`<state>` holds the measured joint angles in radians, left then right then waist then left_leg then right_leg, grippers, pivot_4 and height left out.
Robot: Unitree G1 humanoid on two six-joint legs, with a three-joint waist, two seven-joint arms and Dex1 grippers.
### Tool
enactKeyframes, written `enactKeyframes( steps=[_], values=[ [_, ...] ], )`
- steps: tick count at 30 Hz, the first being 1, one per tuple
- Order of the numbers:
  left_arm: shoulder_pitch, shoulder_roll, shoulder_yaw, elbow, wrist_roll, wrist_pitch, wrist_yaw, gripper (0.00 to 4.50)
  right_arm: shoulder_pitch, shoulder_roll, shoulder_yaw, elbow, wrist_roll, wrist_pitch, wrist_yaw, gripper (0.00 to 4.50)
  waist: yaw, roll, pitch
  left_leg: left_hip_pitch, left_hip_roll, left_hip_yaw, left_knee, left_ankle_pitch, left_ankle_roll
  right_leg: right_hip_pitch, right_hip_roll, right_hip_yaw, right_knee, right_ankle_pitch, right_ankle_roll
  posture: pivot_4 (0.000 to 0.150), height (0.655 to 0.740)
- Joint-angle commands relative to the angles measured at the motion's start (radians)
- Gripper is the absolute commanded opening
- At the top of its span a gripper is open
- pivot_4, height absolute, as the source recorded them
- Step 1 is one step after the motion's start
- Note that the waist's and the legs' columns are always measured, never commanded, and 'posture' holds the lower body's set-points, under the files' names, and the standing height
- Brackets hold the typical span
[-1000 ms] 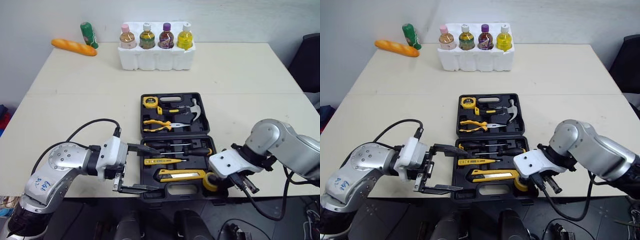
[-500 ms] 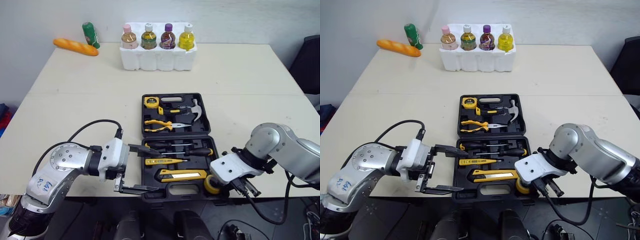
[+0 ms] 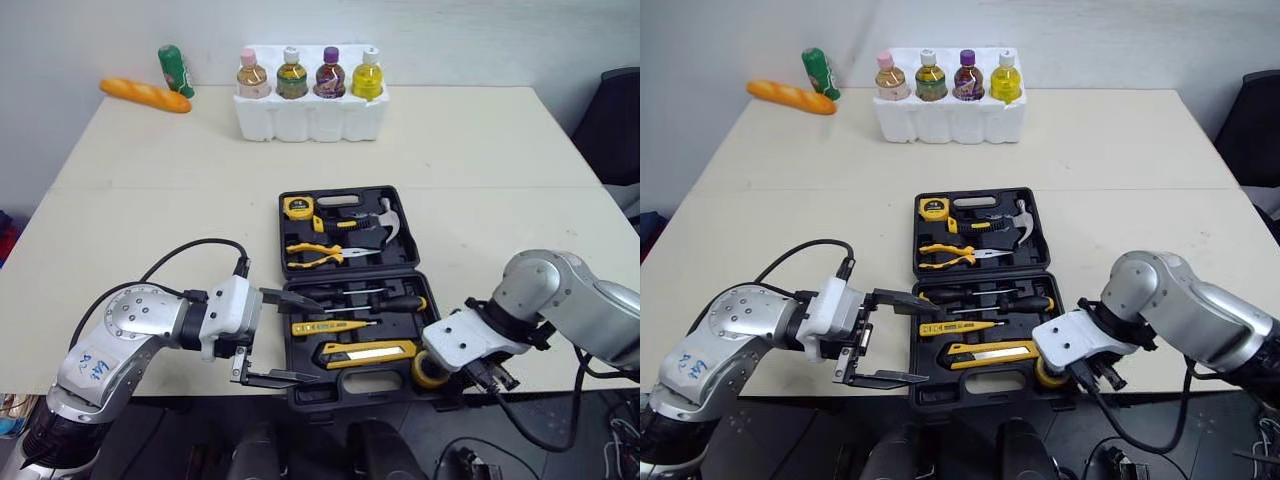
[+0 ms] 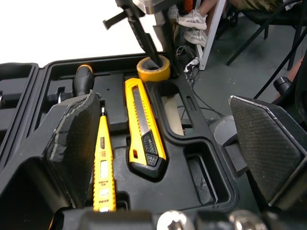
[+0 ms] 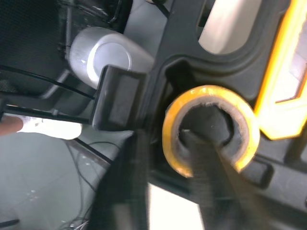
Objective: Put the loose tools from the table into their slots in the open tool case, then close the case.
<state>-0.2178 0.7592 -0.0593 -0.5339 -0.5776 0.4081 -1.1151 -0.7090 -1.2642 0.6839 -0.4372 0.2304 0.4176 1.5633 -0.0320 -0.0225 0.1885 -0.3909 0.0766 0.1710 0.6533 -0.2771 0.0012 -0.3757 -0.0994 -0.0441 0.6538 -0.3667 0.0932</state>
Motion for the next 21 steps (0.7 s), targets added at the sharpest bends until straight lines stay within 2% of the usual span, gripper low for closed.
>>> enactKeyframes(
  steps=[1, 6, 8, 10, 13, 14, 17, 18, 20, 21],
  values=[
    [-0.012, -0.015, -0.014, -0.008, 0.002, -0.006, 0.009, 4.5, -0.015, -0.056, -0.02, -0.012, 0.096, -0.018, 0.051, 2.36, 0.0, 0.0, 0.0, 0.0, 0.0, 0.0, 0.0, 0.0, 0.0, 0.0, 0.0, 0.0, 0.0, 0.0, 0.0, 0.15, 0.74],
    [-0.017, -0.025, -0.015, 0.005, 0.021, -0.026, 0.021, 4.5, -0.032, -0.092, -0.072, 0.004, 0.249, -0.004, 0.051, 2.36, 0.001, 0.0, 0.0, 0.0, 0.0, 0.0, 0.001, 0.0, 0.0, 0.0, 0.0, 0.0, 0.0, 0.0, 0.0, 0.15, 0.74],
    [-0.021, -0.026, -0.011, 0.01, 0.022, -0.03, 0.021, 4.5, -0.025, -0.111, -0.122, 0.036, 0.403, 0.091, 0.051, 2.36, 0.0, 0.0, 0.0, 0.0, 0.0, 0.0, 0.0, 0.0, 0.0, 0.0, 0.0, 0.0, 0.0, 0.0, 0.0, 0.15, 0.74],
    [-0.02, -0.022, -0.006, 0.01, 0.016, -0.028, 0.017, 4.5, 0.016, -0.114, -0.206, 0.088, 0.551, 0.196, 0.051, 2.36, 0.001, 0.0, 0.0, 0.0, 0.001, 0.0, 0.0, 0.0, 0.0, 0.0, 0.0, 0.0, 0.0, 0.0, 0.0, 0.15, 0.74],
    [-0.013, -0.016, 0.002, 0.007, 0.012, -0.028, 0.016, 4.5, 0.12, -0.088, -0.321, 0.124, 0.603, 0.195, 0.051, 2.36, 0.003, 0.0, 0.0, 0.0, 0.001, 0.0, 0.0, 0.0, 0.001, 0.001, 0.0, 0.0, -0.001, 0.0, 0.0, 0.15, 0.74],
    [-0.016, -0.017, 0.003, 0.009, 0.013, -0.028, 0.019, 4.5, 0.182, -0.04, -0.391, 0.143, 0.64, 0.172, 0.006, 2.36, 0.004, 0.0, 0.0, 0.0, 0.001, 0.0, 0.0, 0.0, 0.001, 0.001, -0.001, 0.0, -0.001, 0.0, 0.0, 0.15, 0.74],
    [-0.022, -0.023, -0.001, 0.009, 0.017, -0.027, 0.032, 4.5, 0.378, 0.016, -0.524, 0.159, 0.655, 0.13, -0.061, 1.55, 0.009, -0.002, -0.001, 0.0, 0.001, -0.002, 0.0, 0.0, 0.001, 0.003, 0.0, -0.001, -0.001, 0.0, 0.0, 0.15, 0.74],
    [-0.022, -0.024, -0.001, 0.008, 0.017, -0.026, 0.034, 4.5, 0.412, 0.019, -0.546, 0.152, 0.642, 0.132, -0.06, 1.16, 0.01, -0.002, -0.001, 0.0, 0.001, -0.002, 0.0, 0.0, 0.0, 0.002, 0.0, -0.002, -0.001, 0.0, 0.0, 0.15, 0.74],
    [-0.017, -0.027, -0.005, -0.001, 0.014, -0.024, 0.041, 4.5, 0.501, 0.053, -0.579, 0.147, 0.592, 0.077, -0.063, 0.08, 0.009, -0.001, -0.001, -0.001, 0.0, -0.002, 0.0, 0.0, 0.001, 0.002, 0.0, -0.001, -0.001, 0.0, 0.0, 0.15, 0.74],
    [-0.015, -0.03, -0.008, -0.004, 0.012, -0.021, 0.046, 4.5, 0.547, 0.096, -0.605, 0.148, 0.583, 0.005, -0.039, 0.02, 0.008, -0.002, -0.001, 0.0, 0.0, -0.002, 0.001, 0.0, 0.001, 0.002, 0.0, -0.002, -0.001, 0.0, 0.0, 0.15, 0.74]
  ],
)
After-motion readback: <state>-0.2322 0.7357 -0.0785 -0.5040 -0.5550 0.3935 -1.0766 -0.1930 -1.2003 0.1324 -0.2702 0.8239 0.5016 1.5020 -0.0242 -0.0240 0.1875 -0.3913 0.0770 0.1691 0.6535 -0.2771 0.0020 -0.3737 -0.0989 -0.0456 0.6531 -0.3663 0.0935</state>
